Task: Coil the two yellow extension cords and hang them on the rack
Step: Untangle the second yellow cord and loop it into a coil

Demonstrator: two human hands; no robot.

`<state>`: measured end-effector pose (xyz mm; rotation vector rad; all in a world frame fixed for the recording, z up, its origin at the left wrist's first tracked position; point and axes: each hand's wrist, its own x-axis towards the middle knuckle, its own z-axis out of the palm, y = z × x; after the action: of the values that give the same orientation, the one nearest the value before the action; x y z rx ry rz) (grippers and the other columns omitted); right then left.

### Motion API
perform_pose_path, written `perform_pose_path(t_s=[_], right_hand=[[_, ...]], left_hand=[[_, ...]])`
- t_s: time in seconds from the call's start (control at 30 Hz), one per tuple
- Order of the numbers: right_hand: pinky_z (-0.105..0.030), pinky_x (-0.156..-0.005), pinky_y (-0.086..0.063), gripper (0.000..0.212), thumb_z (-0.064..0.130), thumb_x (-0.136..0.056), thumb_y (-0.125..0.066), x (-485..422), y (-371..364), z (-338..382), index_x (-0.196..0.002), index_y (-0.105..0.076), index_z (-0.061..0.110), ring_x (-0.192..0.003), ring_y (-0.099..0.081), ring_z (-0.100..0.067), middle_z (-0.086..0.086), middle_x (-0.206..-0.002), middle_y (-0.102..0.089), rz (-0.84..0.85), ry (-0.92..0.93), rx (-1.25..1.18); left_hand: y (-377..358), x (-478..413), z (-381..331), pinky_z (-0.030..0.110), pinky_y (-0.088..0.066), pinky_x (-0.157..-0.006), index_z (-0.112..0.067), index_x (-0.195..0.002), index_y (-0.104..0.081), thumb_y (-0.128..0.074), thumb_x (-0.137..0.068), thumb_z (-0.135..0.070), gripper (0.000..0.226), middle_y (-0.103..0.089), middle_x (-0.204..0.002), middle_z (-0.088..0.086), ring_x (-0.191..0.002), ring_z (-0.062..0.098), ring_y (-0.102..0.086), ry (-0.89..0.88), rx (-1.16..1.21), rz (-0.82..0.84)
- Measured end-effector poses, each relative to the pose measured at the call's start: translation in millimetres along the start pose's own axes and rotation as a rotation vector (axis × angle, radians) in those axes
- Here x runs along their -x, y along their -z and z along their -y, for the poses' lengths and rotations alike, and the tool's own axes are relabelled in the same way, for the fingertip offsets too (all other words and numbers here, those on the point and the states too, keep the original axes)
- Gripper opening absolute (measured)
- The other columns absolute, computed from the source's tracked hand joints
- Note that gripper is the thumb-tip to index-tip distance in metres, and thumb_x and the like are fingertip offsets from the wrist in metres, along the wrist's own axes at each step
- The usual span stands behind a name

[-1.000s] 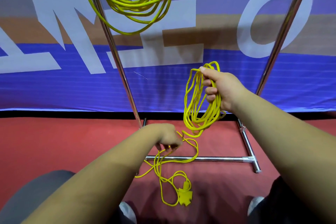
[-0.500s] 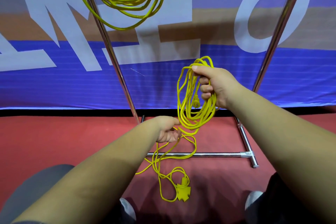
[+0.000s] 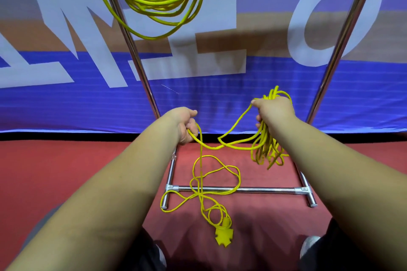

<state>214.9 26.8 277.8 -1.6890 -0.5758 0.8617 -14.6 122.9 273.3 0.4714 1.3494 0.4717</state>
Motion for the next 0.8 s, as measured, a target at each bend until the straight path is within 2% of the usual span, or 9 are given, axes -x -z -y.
perform_pose_path(t_s=[0.1,0.3,0.4,0.5,0.63,0.7,0.8], right_hand=[[-0.032,-0.048,-0.05,0.014,0.015,-0.093,-0.076,-6,2,-6,-0.094,-0.063,0.01,-0.049,-0.053,-0.018,-0.007,-0.065,-0.053,0.0,-0.097,-0.064],[-0.027,-0.039,-0.047,0.013,0.01,-0.096,-0.072,-9,6,-12,-0.105,-0.063,0.006,-0.049,-0.053,-0.018,-0.009,-0.068,-0.052,0.025,-0.145,-0.087],[-0.031,-0.046,-0.05,0.012,0.011,-0.095,-0.073,-9,4,-12,-0.103,-0.065,0.007,-0.051,-0.054,-0.019,-0.008,-0.067,-0.055,0.029,-0.127,-0.079],[-0.036,-0.055,-0.054,0.006,0.013,-0.096,-0.071,-6,3,-9,-0.093,-0.067,0.009,-0.053,-0.055,-0.019,-0.006,-0.066,-0.058,0.057,-0.095,-0.057],[-0.032,-0.052,-0.049,0.007,0.012,-0.097,-0.065,-1,2,-7,-0.09,-0.066,0.011,-0.053,-0.053,-0.018,-0.005,-0.072,-0.063,0.148,-0.065,-0.083],[-0.032,-0.052,-0.05,0.006,0.014,-0.098,-0.065,4,1,-7,-0.094,-0.067,0.01,-0.054,-0.055,-0.018,-0.005,-0.077,-0.068,0.22,-0.059,-0.071],[-0.031,-0.054,-0.053,0.009,0.015,-0.103,-0.062,13,-4,-5,-0.096,-0.065,0.012,-0.062,-0.066,-0.018,-0.006,-0.085,-0.075,0.361,-0.062,-0.082]], left_hand=[[-6,14,-1,0.015,-0.019,-0.029,0.0,-0.096,-0.057,-0.046,-0.11,-0.024,0.03,-0.021,-0.042,-0.007,-0.028,0.006,-0.017,-0.098,-0.068,0.079],[-19,42,5,0.022,-0.021,-0.045,-0.015,-0.099,-0.071,-0.057,-0.105,-0.041,0.03,-0.029,-0.063,-0.006,-0.048,0.009,-0.02,-0.461,-0.23,0.162],[-22,59,3,0.026,-0.017,-0.053,-0.017,-0.097,-0.068,-0.055,-0.106,-0.045,0.033,-0.034,-0.069,-0.005,-0.058,0.011,-0.018,-0.592,-0.297,0.284],[-28,78,-2,0.032,-0.011,-0.06,-0.019,-0.094,-0.065,-0.051,-0.106,-0.048,0.035,-0.029,-0.067,-0.003,-0.061,0.014,-0.013,-0.633,-0.281,0.436],[-42,99,-3,0.031,-0.009,-0.058,-0.02,-0.092,-0.067,-0.046,-0.107,-0.05,0.039,-0.017,-0.064,-0.002,-0.061,0.014,-0.007,-0.655,-0.253,0.56],[-47,104,-1,0.029,-0.01,-0.055,-0.019,-0.095,-0.067,-0.045,-0.108,-0.049,0.039,-0.021,-0.062,-0.003,-0.06,0.014,-0.007,-0.676,-0.259,0.585],[-52,104,2,0.027,-0.011,-0.053,-0.018,-0.105,-0.067,-0.046,-0.108,-0.047,0.036,-0.041,-0.067,-0.004,-0.06,0.013,-0.01,-0.716,-0.259,0.589]])
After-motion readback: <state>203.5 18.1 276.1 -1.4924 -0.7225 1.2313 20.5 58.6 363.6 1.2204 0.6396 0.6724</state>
